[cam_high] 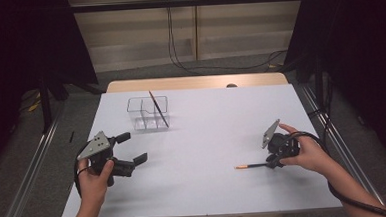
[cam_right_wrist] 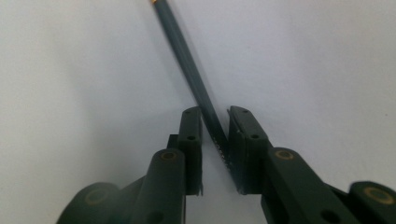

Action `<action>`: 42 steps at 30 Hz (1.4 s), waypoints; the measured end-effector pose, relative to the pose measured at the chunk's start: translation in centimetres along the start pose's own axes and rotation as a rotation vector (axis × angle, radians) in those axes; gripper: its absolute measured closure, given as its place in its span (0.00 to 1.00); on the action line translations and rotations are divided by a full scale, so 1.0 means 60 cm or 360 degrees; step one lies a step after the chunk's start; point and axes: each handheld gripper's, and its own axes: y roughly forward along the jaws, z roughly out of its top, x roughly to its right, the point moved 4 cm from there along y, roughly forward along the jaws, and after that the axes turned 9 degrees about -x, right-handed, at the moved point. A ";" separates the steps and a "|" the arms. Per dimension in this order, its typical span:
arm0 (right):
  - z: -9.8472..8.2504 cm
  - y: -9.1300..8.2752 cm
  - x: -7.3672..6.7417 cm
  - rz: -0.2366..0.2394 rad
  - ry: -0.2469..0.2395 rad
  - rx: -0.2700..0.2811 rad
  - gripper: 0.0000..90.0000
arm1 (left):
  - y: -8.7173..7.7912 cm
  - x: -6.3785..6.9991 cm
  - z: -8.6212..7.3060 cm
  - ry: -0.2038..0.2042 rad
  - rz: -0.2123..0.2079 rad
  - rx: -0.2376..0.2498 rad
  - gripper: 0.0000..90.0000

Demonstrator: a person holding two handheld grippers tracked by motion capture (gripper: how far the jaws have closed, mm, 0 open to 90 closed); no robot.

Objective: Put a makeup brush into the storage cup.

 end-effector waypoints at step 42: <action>-0.009 -0.005 -0.002 0.0040 0.0220 0.0181 0.94 | 0.005 0.005 0.001 0.0003 -0.0011 -0.0008 0.01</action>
